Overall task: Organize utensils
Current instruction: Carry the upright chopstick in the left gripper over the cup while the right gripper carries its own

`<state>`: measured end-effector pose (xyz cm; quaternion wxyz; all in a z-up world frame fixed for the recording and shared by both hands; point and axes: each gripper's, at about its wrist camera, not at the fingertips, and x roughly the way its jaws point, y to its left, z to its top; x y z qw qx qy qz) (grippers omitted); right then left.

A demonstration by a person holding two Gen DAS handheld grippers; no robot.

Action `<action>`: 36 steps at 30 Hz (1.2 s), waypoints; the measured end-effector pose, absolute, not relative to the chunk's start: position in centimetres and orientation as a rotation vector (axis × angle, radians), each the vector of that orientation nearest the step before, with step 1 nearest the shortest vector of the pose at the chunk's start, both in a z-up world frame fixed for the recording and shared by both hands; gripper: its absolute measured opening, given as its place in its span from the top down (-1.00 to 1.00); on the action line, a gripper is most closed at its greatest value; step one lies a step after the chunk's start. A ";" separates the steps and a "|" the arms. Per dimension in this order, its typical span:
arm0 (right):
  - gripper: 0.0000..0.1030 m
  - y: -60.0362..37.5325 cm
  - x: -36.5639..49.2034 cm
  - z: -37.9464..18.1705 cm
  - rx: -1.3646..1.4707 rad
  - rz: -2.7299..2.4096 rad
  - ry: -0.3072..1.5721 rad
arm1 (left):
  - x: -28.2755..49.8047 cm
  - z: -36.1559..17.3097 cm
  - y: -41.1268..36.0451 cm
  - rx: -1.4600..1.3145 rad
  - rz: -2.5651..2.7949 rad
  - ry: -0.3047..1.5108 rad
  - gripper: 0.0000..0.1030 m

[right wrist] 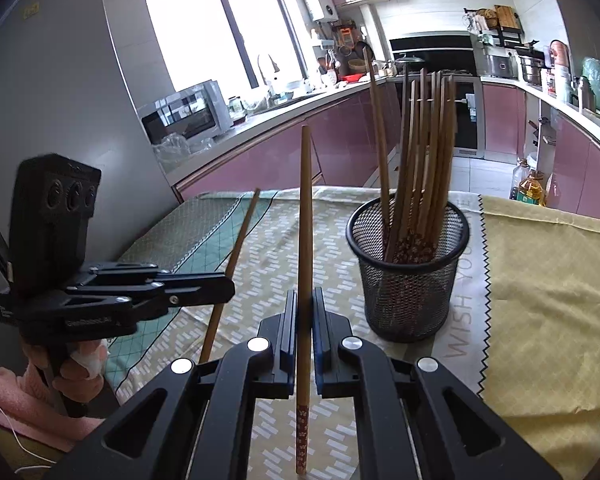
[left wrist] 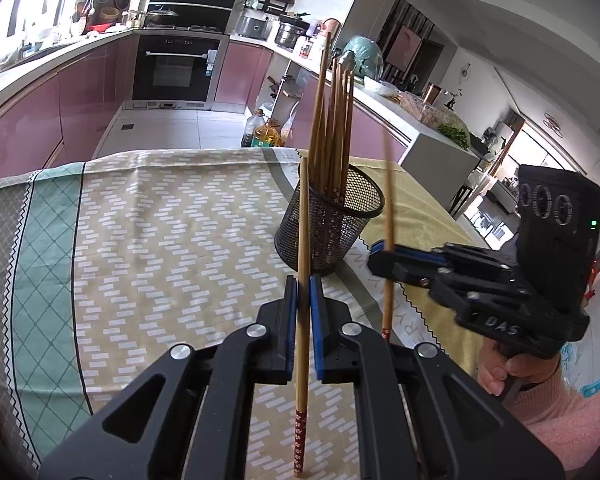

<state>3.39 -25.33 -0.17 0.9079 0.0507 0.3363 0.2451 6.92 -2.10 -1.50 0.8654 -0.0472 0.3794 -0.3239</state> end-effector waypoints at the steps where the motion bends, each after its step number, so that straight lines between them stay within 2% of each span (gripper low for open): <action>1: 0.88 -25.0 3.6 -0.4 0.094 0.516 0.708 | 6.8 -1.4 -2.1 -0.096 -0.680 0.794 0.86; 9: 0.88 -22.8 3.9 -2.0 0.024 0.549 0.776 | 6.4 -1.8 -2.3 -0.075 -0.692 0.806 0.86; 36: 0.88 -24.4 2.8 -0.5 0.055 0.530 0.711 | 6.9 -2.4 -3.2 -0.061 -0.690 0.838 0.86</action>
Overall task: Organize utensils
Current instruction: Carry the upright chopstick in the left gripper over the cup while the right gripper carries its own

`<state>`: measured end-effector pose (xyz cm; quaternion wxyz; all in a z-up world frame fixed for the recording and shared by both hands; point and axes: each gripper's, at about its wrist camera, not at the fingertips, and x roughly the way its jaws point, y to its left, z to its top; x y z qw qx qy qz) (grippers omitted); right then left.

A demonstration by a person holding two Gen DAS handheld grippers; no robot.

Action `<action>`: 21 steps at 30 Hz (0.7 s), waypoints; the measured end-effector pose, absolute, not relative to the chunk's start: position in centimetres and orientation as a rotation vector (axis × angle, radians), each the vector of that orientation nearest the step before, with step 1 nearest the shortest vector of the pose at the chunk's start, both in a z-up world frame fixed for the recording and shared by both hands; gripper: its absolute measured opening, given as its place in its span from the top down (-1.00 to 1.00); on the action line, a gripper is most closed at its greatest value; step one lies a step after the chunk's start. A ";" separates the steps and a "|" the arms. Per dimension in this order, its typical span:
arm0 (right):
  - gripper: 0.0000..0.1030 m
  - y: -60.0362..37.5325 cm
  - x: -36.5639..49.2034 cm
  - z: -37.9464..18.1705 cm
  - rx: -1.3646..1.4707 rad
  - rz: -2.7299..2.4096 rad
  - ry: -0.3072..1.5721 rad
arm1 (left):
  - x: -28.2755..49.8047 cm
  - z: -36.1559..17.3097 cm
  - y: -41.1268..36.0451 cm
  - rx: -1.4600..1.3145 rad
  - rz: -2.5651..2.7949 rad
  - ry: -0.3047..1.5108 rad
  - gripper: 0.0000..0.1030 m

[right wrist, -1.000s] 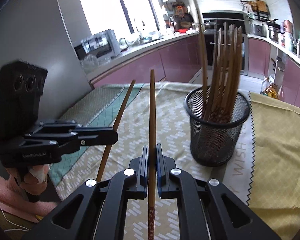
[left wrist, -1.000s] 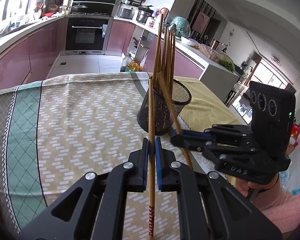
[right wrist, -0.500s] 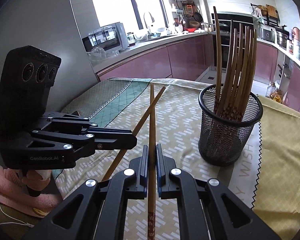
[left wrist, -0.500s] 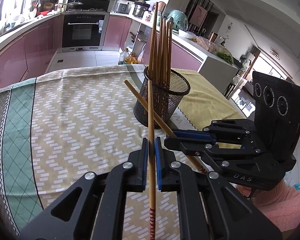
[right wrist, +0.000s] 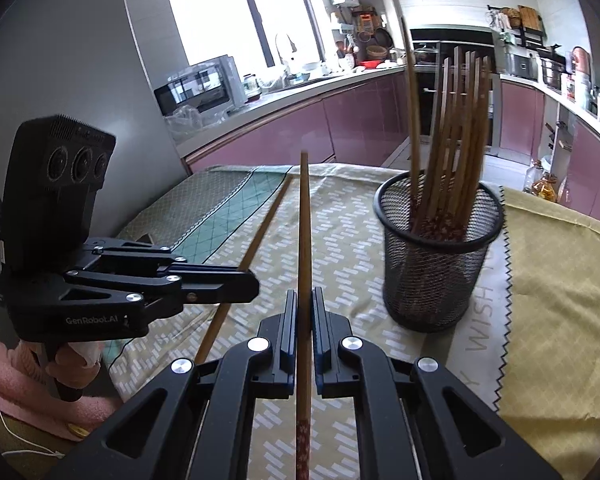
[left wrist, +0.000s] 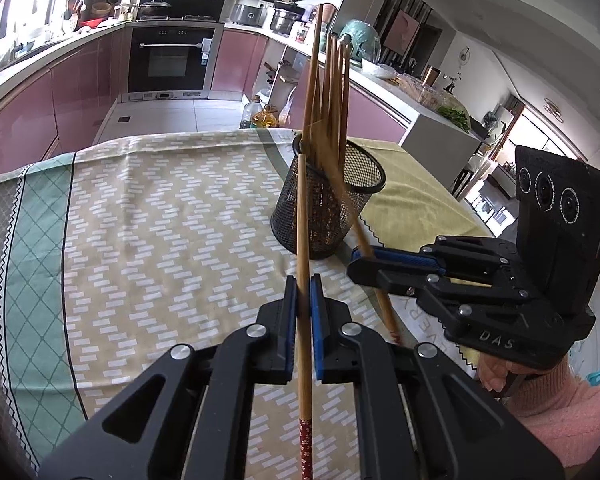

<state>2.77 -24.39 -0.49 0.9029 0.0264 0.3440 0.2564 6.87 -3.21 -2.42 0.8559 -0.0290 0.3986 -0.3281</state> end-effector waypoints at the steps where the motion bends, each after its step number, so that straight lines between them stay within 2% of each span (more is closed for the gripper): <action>1: 0.88 -24.7 2.6 -0.2 0.058 0.520 0.700 | 6.8 -2.3 -3.2 -0.062 -0.690 0.835 0.86; 21: 0.88 -27.3 1.5 3.4 0.075 0.463 0.567 | 6.0 1.5 -3.1 -0.068 -0.717 0.723 0.86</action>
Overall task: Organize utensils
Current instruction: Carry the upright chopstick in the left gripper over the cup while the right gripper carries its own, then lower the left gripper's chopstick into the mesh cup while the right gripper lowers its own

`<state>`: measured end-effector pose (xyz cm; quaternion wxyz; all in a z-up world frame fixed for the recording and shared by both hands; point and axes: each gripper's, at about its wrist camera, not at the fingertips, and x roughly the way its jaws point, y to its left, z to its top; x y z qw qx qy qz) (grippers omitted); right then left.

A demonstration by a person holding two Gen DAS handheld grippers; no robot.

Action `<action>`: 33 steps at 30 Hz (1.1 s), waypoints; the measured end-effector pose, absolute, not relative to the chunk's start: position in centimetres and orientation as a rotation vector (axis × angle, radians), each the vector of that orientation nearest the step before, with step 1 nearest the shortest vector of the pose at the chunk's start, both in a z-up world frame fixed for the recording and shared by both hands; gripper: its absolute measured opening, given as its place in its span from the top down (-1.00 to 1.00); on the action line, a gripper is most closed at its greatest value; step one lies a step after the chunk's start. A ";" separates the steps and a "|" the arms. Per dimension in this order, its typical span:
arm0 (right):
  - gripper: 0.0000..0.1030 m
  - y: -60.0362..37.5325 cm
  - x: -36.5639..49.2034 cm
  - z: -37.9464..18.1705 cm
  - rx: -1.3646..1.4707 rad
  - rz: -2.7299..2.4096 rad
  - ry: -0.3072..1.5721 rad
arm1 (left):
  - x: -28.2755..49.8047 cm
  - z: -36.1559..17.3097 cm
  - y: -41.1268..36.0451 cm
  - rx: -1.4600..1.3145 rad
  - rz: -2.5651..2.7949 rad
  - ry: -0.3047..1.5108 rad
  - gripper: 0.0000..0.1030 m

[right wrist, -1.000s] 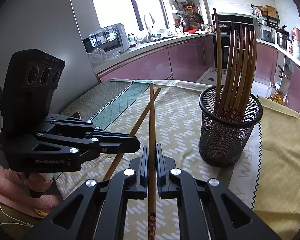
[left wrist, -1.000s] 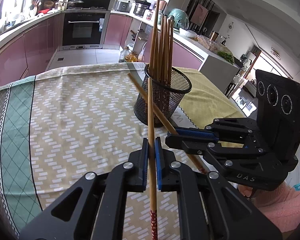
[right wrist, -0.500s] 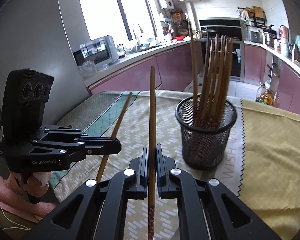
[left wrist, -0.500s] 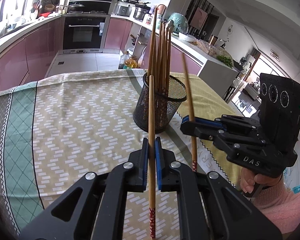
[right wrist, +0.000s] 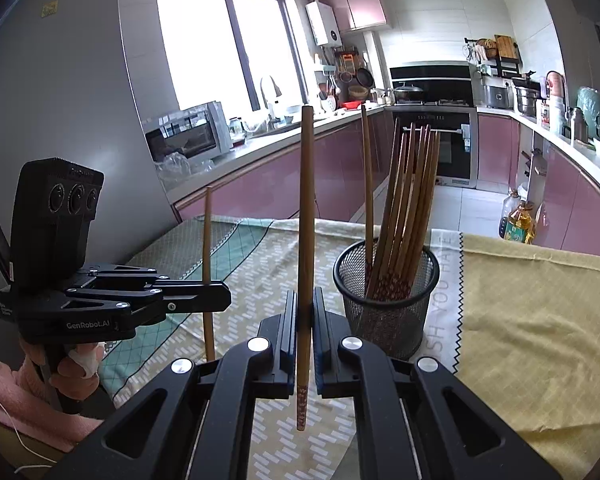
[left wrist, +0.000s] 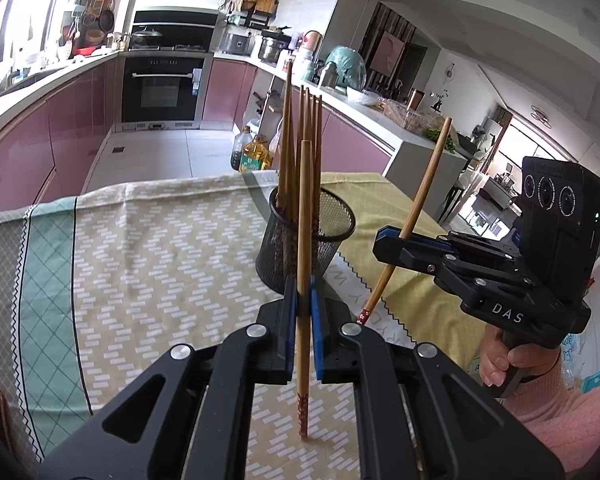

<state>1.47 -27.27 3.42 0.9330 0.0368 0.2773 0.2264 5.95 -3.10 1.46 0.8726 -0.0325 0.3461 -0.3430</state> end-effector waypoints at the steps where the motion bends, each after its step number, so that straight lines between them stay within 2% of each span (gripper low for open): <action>1: 0.88 -27.3 1.4 3.5 0.076 0.462 0.563 | 5.9 1.6 -3.1 -0.068 -0.717 0.718 0.86; 33: 0.88 -28.3 1.0 5.8 0.081 0.421 0.498 | 6.2 4.3 -3.5 -0.071 -0.706 0.638 0.86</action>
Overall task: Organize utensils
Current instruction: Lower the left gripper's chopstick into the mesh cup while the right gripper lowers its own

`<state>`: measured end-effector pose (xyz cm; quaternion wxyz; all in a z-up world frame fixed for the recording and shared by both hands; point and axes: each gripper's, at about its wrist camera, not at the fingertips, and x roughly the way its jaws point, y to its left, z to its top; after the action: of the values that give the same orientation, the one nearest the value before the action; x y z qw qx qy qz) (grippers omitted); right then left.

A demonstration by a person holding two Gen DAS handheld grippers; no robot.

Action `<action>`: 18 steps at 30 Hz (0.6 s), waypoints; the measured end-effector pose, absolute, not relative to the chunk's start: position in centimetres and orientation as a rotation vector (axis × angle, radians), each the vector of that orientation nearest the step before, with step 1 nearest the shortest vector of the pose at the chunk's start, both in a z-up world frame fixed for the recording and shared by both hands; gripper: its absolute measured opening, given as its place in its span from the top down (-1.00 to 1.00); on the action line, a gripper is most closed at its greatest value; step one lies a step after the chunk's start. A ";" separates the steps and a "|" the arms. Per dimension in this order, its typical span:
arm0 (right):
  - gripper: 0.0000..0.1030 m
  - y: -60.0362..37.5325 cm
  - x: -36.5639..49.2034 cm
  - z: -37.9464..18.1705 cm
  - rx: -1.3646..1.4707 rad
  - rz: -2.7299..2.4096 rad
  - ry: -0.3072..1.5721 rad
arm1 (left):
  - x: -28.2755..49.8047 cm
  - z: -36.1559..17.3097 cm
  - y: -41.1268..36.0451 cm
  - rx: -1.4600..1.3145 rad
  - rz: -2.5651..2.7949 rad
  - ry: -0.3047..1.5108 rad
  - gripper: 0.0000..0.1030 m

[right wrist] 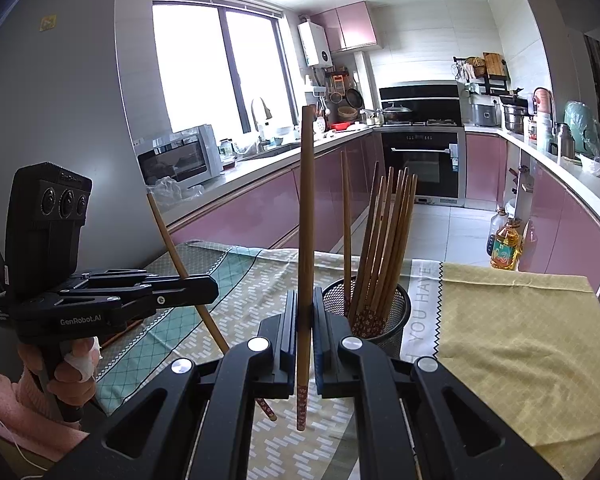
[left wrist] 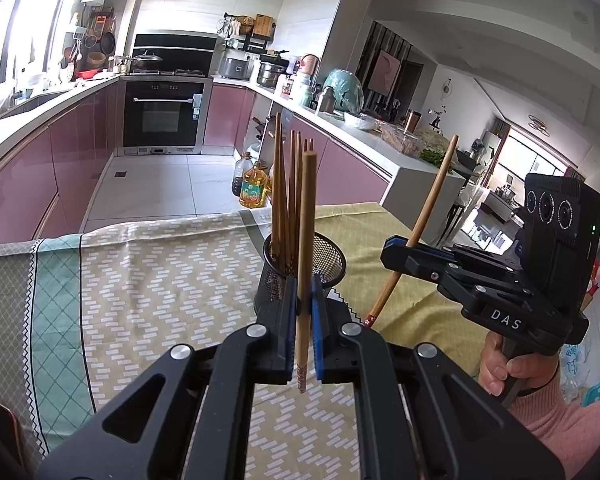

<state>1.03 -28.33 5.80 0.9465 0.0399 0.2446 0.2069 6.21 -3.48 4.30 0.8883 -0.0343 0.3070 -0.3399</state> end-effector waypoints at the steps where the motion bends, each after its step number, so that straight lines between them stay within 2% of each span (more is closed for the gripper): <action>1: 0.88 -28.4 1.0 5.8 0.082 0.421 0.497 | 6.3 4.4 -3.5 -0.071 -0.706 0.636 0.86; 18: 0.88 -28.6 0.9 6.4 0.075 0.411 0.476 | 6.2 5.6 -3.9 -0.056 -0.724 0.600 0.86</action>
<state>0.89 -28.61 6.35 0.9503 0.0368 0.2340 0.2020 6.19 -3.94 5.63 0.8911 -0.0271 0.2889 -0.3489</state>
